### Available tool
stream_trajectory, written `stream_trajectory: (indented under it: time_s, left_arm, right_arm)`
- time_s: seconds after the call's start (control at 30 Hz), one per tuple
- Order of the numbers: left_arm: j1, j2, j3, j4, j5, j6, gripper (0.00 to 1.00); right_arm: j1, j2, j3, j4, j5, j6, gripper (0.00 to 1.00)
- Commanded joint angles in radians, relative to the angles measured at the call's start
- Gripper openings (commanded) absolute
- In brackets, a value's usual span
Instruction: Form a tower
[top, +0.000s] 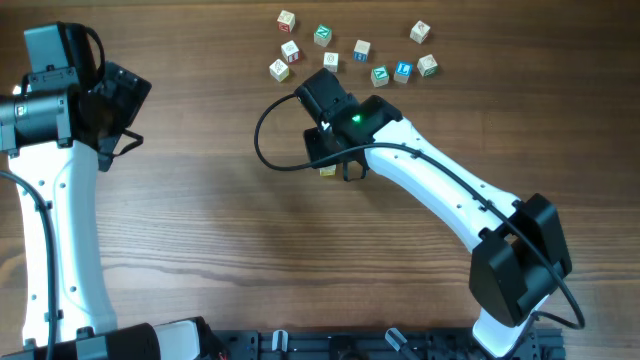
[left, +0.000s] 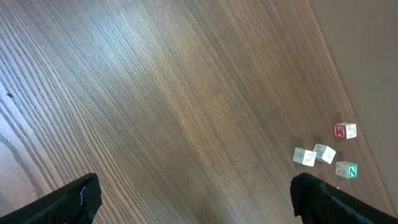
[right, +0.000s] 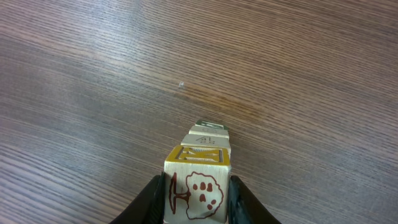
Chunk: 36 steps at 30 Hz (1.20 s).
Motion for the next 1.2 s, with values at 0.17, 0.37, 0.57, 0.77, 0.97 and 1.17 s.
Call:
stream_trajectory:
  time_s: [0.17,0.37,0.57,0.77,0.97,1.17]
  left_arm:
    - [0.004,-0.013,0.007,0.0,-0.006,-0.005,1.0]
    - [0.004,-0.013,0.007,0.0,-0.006,-0.005,1.0]
    - [0.004,-0.013,0.007,0.0,-0.006,-0.005,1.0]
    - [0.004,-0.013,0.007,0.0,-0.006,-0.005,1.0]
    - [0.004,-0.013,0.008,0.001,-0.006,-0.005,1.0]
    - [0.004,-0.013,0.008,0.0,-0.006,-0.005,1.0]
  right_arm:
    - [-0.004,-0.034,0.019,-0.007,0.012,-0.002,0.35]
    - [-0.004,-0.034,0.019,-0.002,0.015,-0.002,0.38]
    - [-0.004,-0.034,0.019,0.0,0.015,-0.002,0.59]
    - [-0.007,-0.034,0.095,0.002,0.035,0.006,0.99]
    - [-0.166,-0.029,0.243,0.066,0.105,0.065,1.0]
    - [-0.341,0.126,0.214,0.269,-0.023,-0.037,1.0]
